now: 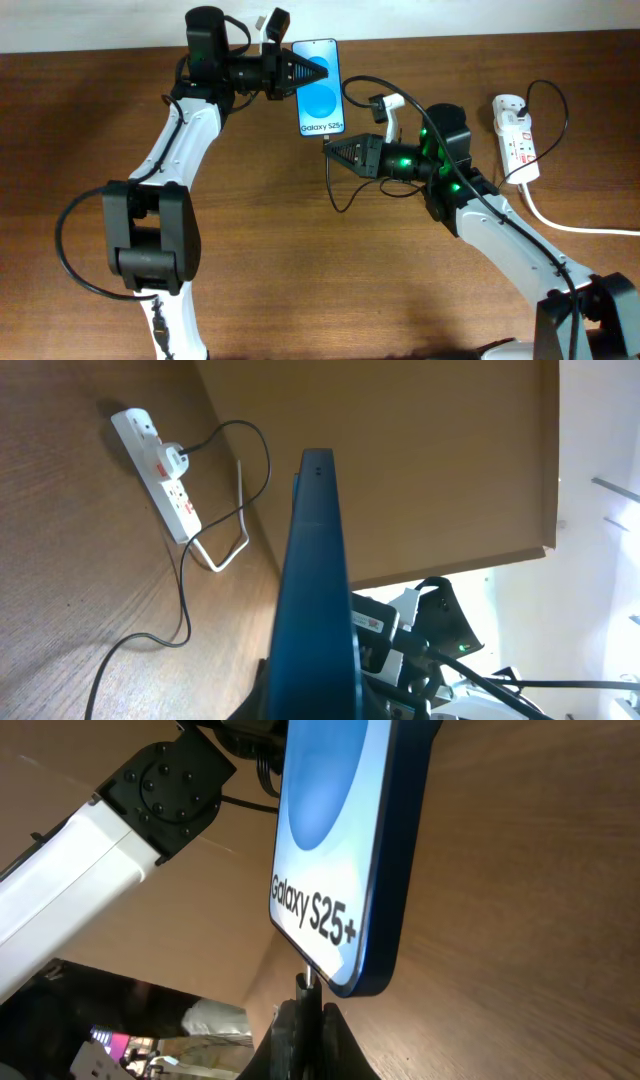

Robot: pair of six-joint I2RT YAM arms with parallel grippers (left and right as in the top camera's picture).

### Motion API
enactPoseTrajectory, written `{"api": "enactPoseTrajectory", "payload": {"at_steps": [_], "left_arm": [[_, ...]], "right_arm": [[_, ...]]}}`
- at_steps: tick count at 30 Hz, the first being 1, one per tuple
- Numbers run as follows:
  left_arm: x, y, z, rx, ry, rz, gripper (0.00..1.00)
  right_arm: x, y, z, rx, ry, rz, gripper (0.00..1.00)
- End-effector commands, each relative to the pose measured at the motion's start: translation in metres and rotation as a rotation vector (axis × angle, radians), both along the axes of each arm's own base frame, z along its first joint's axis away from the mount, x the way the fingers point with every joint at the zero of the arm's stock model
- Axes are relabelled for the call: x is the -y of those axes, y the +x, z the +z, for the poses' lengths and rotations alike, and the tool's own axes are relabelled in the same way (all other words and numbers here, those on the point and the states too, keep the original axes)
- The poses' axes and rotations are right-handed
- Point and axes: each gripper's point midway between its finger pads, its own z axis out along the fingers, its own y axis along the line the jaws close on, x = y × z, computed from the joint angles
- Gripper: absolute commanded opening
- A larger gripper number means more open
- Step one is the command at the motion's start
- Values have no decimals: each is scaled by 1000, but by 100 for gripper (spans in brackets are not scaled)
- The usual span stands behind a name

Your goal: Plug charger to phone and switch on socket

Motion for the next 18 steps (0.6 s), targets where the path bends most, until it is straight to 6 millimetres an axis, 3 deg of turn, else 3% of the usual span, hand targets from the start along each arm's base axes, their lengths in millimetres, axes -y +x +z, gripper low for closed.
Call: {"api": "enactPoseTrajectory", "payload": {"at_steps": [1, 9, 18], "left_arm": [[3, -21, 11, 13, -34, -117, 0], [3, -21, 9, -12, -32, -116, 0], [17, -29, 10, -6, -32, -149, 0]], "right_arm": [[18, 23, 7, 44, -8, -104, 4], [8, 17, 7, 46, -9, -79, 4], [-2, 11, 7, 47, -9, -53, 4]]}}
